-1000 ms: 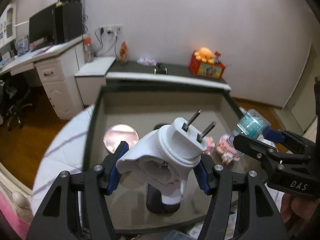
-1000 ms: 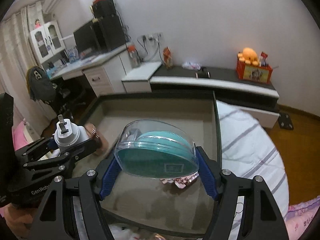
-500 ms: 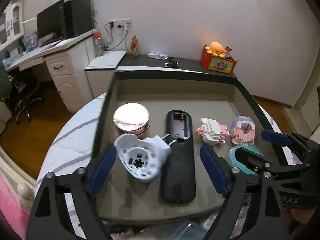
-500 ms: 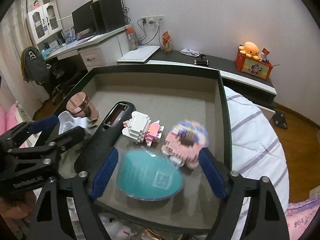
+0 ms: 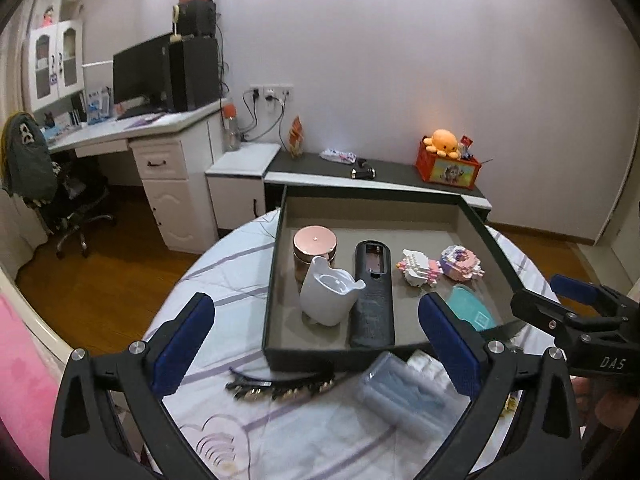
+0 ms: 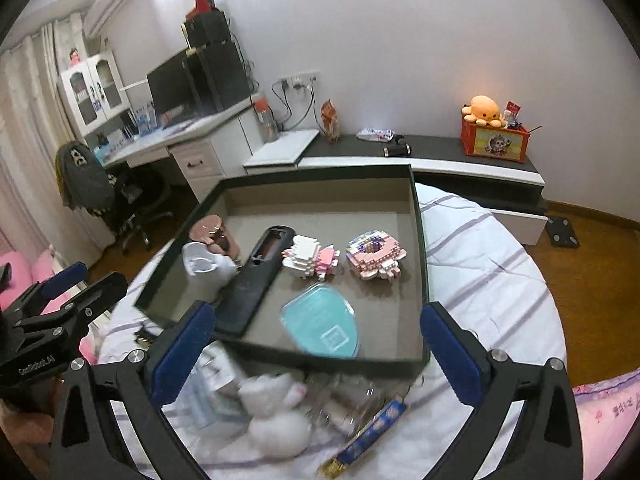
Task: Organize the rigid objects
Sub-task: 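Lift both open tools out of the black box and back over the bed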
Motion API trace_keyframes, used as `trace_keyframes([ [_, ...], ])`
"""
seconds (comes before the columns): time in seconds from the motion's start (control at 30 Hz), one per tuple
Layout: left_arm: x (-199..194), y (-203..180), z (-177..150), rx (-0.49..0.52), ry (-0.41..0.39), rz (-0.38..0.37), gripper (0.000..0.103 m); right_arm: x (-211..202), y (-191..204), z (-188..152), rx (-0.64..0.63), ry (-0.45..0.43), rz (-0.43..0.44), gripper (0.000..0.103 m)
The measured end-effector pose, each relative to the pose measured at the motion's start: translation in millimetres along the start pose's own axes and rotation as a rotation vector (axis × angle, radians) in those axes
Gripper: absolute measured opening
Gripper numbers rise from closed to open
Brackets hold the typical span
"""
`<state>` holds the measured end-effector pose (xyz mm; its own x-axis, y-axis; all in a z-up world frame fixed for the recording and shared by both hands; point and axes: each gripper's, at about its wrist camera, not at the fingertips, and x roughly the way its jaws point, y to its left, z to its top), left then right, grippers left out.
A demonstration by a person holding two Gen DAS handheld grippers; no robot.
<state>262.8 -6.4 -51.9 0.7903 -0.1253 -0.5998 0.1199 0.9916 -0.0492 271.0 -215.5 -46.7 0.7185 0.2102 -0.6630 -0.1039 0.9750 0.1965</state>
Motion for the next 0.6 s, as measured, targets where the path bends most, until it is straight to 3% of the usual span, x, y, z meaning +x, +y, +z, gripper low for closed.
trace_keyframes([
  [0.37,-63.8,4.8,-23.4,-0.033,-0.038,0.027,0.103,-74.7,6.0,-41.0,0.033,-0.089,0.005,0.103],
  [0.6,-90.2,10.3,-54.7,-0.069,-0.037,0.029,0.103,-97.3,-11.4,-85.9,0.077,-0.053,-0.058,0.103],
])
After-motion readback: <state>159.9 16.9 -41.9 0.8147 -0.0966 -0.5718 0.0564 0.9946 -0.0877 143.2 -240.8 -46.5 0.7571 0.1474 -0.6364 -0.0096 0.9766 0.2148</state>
